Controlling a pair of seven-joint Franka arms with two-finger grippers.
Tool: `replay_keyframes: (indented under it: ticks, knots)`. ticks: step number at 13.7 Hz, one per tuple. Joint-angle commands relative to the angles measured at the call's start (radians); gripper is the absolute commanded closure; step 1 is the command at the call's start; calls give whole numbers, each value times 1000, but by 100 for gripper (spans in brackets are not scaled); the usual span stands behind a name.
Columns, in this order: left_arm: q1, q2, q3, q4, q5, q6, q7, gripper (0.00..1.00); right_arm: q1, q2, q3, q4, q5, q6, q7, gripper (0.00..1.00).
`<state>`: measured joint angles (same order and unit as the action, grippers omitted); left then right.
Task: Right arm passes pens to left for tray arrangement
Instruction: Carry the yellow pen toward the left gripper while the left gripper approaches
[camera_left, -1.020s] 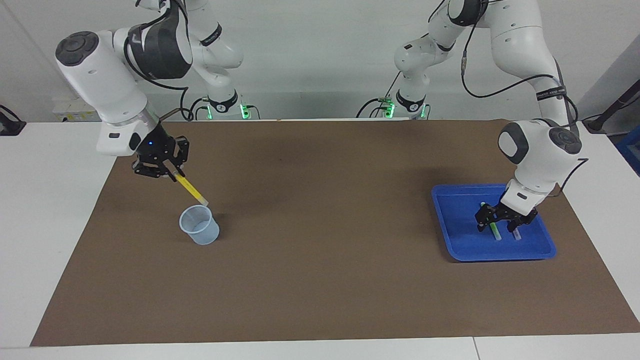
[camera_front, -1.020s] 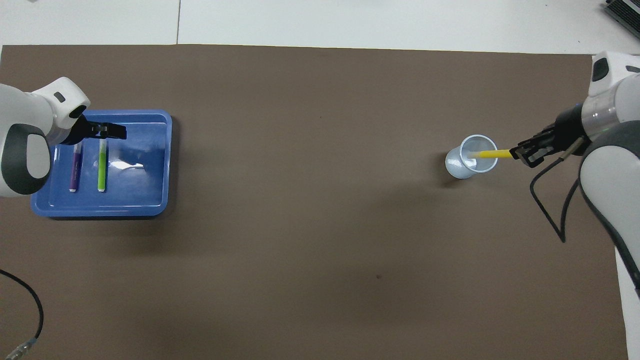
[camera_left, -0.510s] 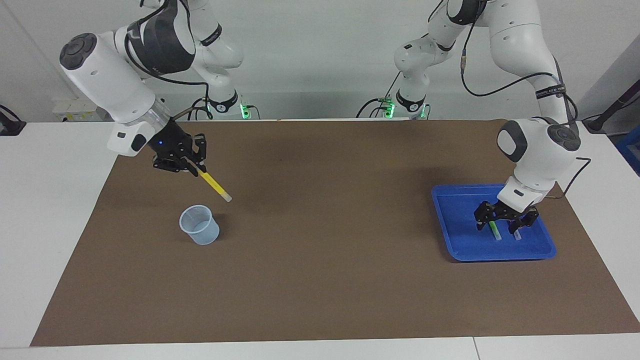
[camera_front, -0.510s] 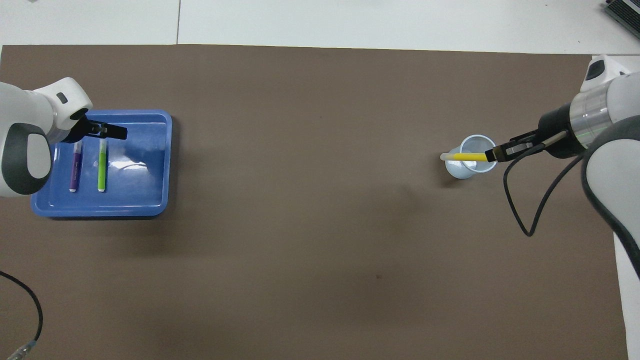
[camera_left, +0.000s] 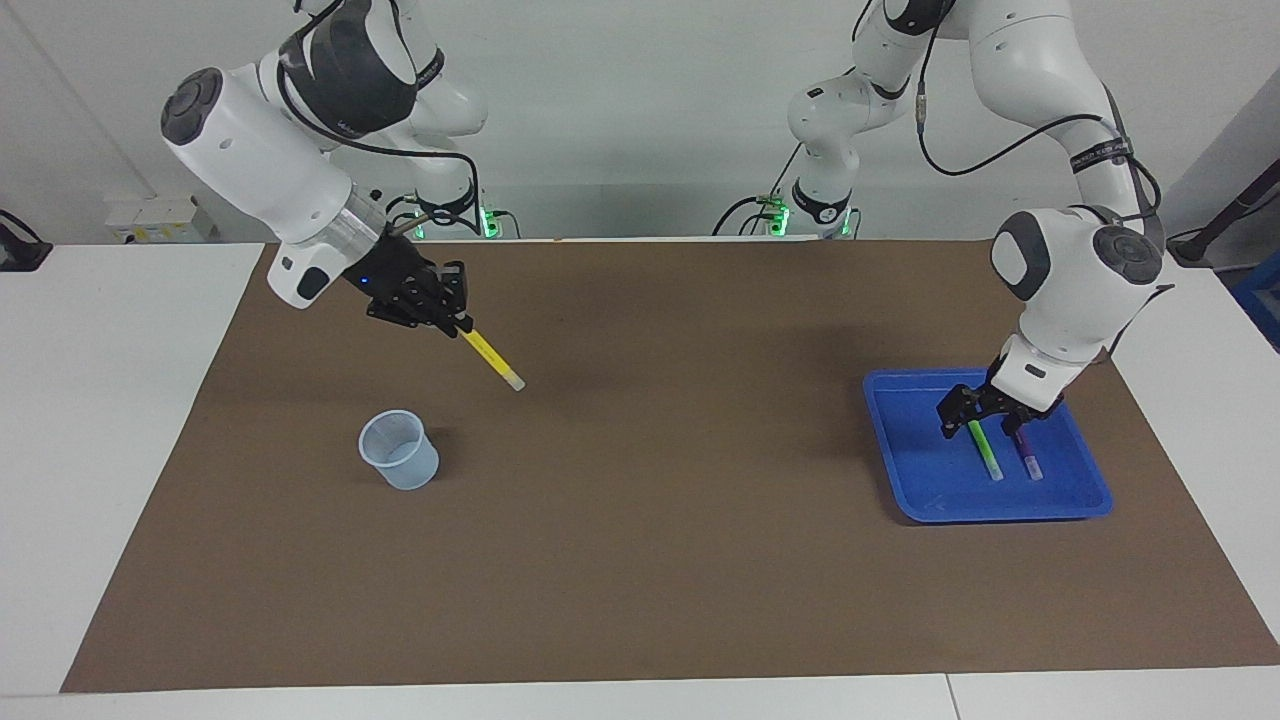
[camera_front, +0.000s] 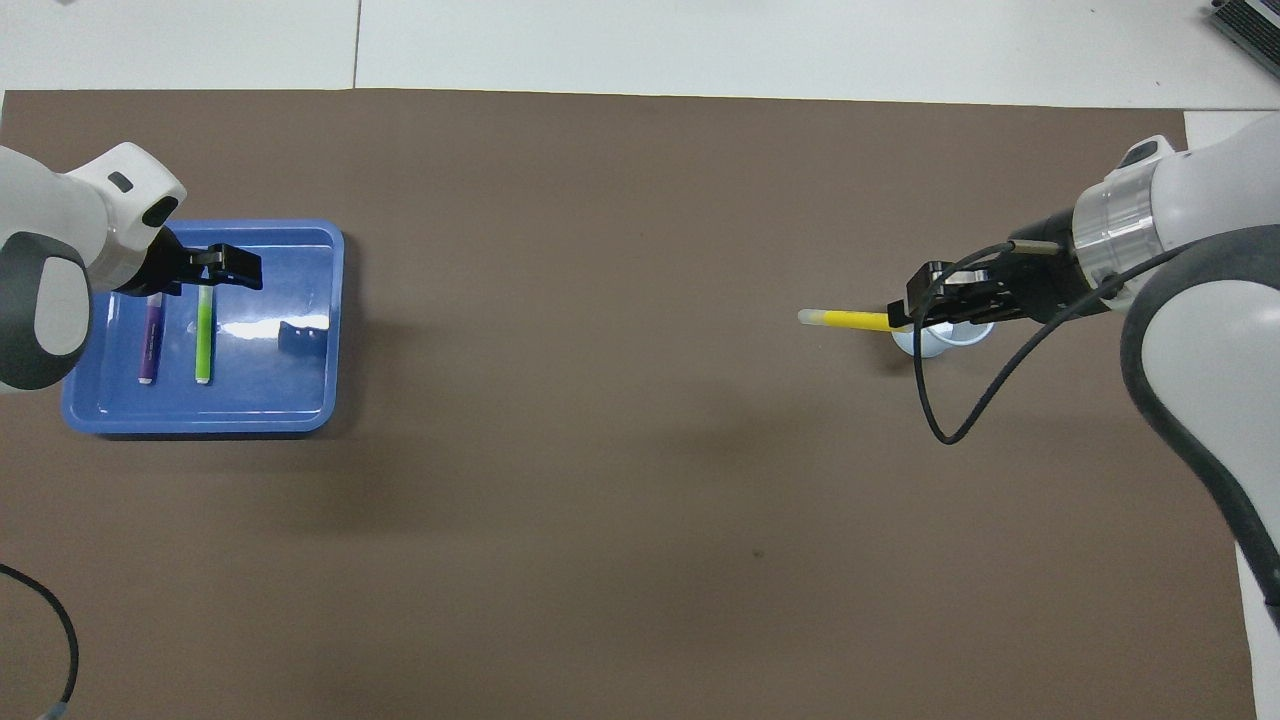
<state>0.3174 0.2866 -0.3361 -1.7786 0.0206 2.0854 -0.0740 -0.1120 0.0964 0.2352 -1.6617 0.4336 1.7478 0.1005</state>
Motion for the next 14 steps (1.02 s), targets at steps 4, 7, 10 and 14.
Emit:
replay_keyframes:
  ticks: [4,7,10,14]
  knots:
    - [-6,-37,8,7,-277,-197,-258,2,38,-9,6,-9,93,64,212,100]
    - [-8,-50,8,4,-390,-267,-418,2,67,-7,6,-10,129,97,310,100]
    - [-14,-75,6,1,-482,-330,-582,1,126,-6,6,-18,157,179,453,100]
    - [-29,-86,3,2,-531,-335,-690,1,224,8,6,-20,169,318,651,100]
